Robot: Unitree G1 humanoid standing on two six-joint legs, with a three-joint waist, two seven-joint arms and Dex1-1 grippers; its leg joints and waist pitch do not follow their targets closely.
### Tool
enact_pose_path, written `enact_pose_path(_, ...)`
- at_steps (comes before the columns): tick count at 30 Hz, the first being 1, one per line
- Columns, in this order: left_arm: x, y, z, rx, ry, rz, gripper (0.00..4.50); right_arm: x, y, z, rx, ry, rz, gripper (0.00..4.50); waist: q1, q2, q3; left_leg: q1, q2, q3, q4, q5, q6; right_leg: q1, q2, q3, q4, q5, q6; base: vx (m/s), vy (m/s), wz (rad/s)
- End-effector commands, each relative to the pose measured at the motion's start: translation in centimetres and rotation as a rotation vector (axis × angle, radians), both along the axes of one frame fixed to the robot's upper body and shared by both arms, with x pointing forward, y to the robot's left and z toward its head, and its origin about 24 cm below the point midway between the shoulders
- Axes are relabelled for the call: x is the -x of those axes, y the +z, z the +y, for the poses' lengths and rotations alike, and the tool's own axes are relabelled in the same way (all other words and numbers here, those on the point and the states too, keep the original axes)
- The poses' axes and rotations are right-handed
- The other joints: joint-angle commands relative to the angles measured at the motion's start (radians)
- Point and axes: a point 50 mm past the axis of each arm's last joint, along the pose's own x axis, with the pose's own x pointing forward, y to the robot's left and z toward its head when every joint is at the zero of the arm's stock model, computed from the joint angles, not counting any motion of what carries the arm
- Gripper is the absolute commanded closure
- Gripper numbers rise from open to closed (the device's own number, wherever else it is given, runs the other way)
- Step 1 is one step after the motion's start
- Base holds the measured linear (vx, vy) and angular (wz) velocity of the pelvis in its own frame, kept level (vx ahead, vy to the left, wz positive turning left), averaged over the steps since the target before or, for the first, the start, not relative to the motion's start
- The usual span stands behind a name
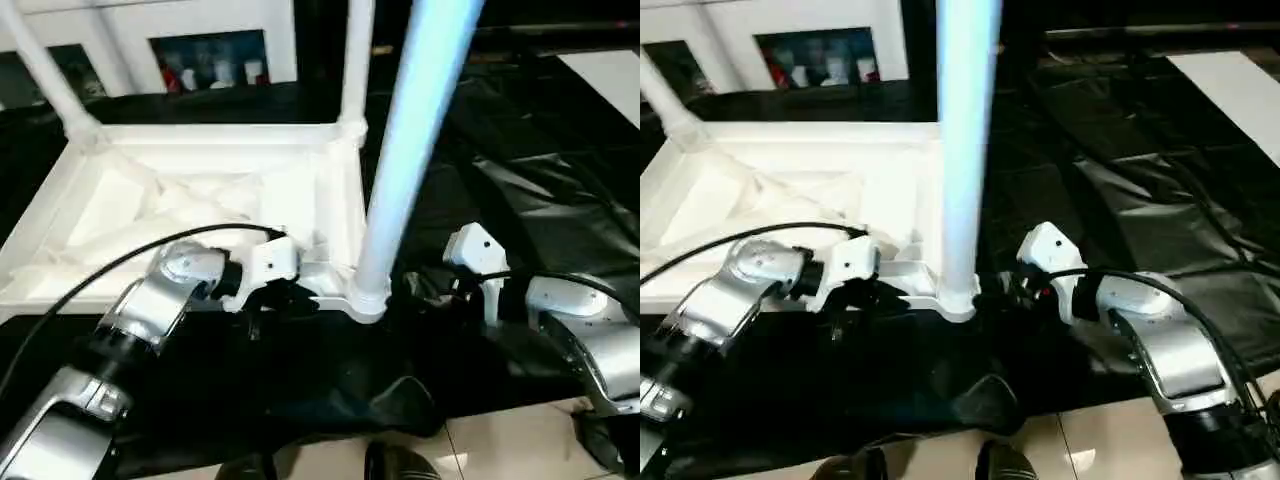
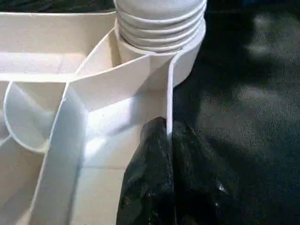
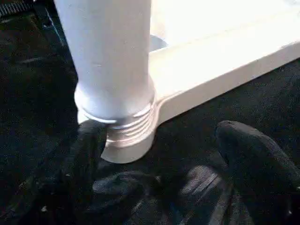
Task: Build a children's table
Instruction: Rotate leg to tighten
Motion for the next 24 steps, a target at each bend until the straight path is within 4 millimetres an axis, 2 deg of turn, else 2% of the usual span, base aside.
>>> enact_pose_path(1, 0.8, -1.8, -0.3, 0.013, 0.047, 0.067, 4.50, 0.2, 0.0, 0.5, -0.017, 0.032, 0.000, 0.08, 0.003, -0.018, -0.088, 0.004, 0.019, -0.014, -0.052, -0.163, 0.070, 0.069, -0.062, 0.042, -0.076, -0.286, -0.193, 0.000, 0.000, 0.00)
enact_pose_path(6, 1.1, -2.4, -1.1, -0.010, 0.059, 0.087, 4.50, 0.1, -0.4, 1.3, -0.019, 0.058, -0.009, 0.01, 0.001, -0.015, -0.093, 0.003, 0.017, -0.012, -0.048, -0.146, 0.088, 0.069, -0.060, 0.041, -0.076, -0.268, -0.187, 0.000, 0.000, 0.00)
enact_pose_path(7, 1.0, -2.6, -1.3, -0.028, 0.071, 0.085, 4.50, -0.1, -0.5, 1.5, -0.008, 0.050, -0.034, 0.01, 0.002, -0.010, -0.093, 0.002, 0.017, -0.012, -0.048, -0.153, 0.083, 0.065, -0.061, 0.040, -0.079, -0.287, -0.183, 0.000, 0.000, 0.00)
enact_pose_path(10, 0.8, -2.6, -1.8, -0.051, 0.092, 0.073, 4.50, -0.6, -0.6, 1.7, -0.003, 0.026, -0.067, 0.01, 0.001, -0.011, -0.091, 0.004, 0.016, -0.013, -0.050, -0.170, 0.076, 0.064, -0.061, 0.038, -0.083, -0.332, -0.171, 0.000, 0.000, 0.00)
enact_pose_path(13, 0.6, -2.4, -2.4, -0.045, 0.111, 0.058, 4.50, -1.1, -0.5, 2.1, -0.031, 0.020, -0.073, 0.01, 0.001, -0.006, -0.089, 0.009, 0.016, -0.013, -0.051, -0.190, 0.074, 0.060, -0.059, 0.039, -0.088, -0.358, -0.165, 0.000, 0.000, 0.00)
enact_pose_path(14, 0.6, -2.4, -2.4, -0.044, 0.110, 0.058, 4.50, -1.1, -0.5, 2.2, -0.032, 0.020, -0.072, 0.01, 0.001, -0.003, -0.083, 0.006, 0.016, -0.015, -0.053, -0.196, 0.074, 0.059, -0.060, 0.039, -0.088, -0.362, -0.164, 0.000, 0.000, 0.00)
enact_pose_path(15, 0.3, -2.4, -2.6, -0.042, 0.140, 0.057, 4.50, -1.4, -0.5, 2.4, -0.032, 0.022, -0.074, 0.01, 0.000, -0.010, -0.083, 0.004, 0.015, -0.015, -0.054, -0.198, 0.074, 0.061, -0.059, 0.038, -0.088, -0.359, -0.158, 0.000, 0.000, 0.00)
enact_pose_path(19, -0.2, -2.2, -2.9, -0.027, 0.181, 0.036, 4.50, -1.9, -0.4, 2.6, -0.049, 0.025, -0.089, 0.01, 0.000, -0.012, -0.081, 0.006, 0.013, -0.014, -0.053, -0.205, 0.079, 0.058, -0.059, 0.038, -0.091, -0.374, -0.156, 0.000, 0.000, 0.00)
enact_pose_path(23, -0.4, -1.9, -2.9, -0.015, 0.182, 0.025, 4.50, -2.2, -0.5, 2.6, -0.052, 0.045, -0.079, 0.01, -0.003, -0.012, -0.081, 0.001, 0.011, -0.017, -0.054, -0.196, 0.084, 0.062, -0.060, 0.037, -0.091, -0.382, -0.148, 0.000, 0.000, 0.00)
enact_pose_path(24, -0.5, -1.9, -2.8, -0.013, 0.184, 0.025, 4.50, -2.2, -0.5, 2.6, -0.054, 0.046, -0.076, 0.28, -0.004, -0.011, -0.080, 0.003, 0.012, -0.017, -0.054, -0.202, 0.086, 0.059, -0.060, 0.037, -0.093, -0.390, -0.147, 0.000, 0.000, 0.00)
